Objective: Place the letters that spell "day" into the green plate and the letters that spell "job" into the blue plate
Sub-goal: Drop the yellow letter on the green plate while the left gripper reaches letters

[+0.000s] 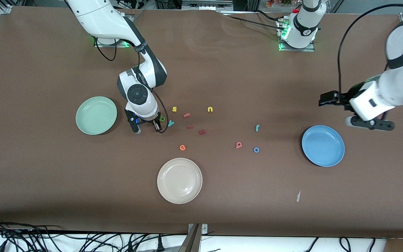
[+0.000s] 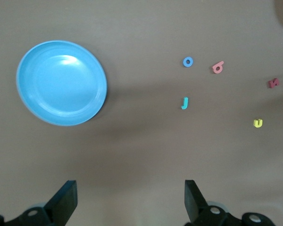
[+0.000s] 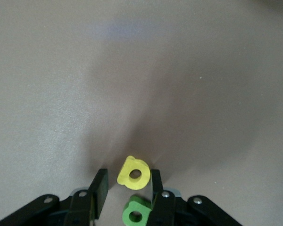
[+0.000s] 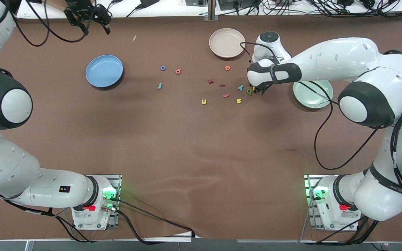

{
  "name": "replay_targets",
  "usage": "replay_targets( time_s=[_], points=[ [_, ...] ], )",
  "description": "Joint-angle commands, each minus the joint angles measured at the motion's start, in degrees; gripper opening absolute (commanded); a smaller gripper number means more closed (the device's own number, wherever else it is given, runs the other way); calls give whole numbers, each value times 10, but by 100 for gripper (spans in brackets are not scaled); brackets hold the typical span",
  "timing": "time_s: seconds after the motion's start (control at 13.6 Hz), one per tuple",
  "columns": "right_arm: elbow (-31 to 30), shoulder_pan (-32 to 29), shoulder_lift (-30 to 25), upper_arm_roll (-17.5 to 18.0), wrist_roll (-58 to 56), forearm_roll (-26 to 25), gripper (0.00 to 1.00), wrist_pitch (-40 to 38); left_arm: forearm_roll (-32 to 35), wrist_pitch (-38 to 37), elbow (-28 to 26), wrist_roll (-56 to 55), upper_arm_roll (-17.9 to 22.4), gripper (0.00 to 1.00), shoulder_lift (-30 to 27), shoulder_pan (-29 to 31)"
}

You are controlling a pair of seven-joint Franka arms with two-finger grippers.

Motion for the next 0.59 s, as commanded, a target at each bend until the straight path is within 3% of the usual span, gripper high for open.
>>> replay_targets(
  time_s=[0.0,0.15,0.29,0.51],
  points=[
    [0,6,2,-4,12,-3,20,-1,-3,93,-74,7,2,100,-10,-21],
    [3,4,-5,-8,6,-3,13,-2,-4,148,-111,1,0,100,-9,-32],
    [7,2,-22,-12,5,-4,13,-20,-4,218,-166,-7,0,100,-9,-46],
    [22,1,-63,-56,-69,-4,13,-110,-4,314,-230,-13,-2,100,1,-69]
  ],
)
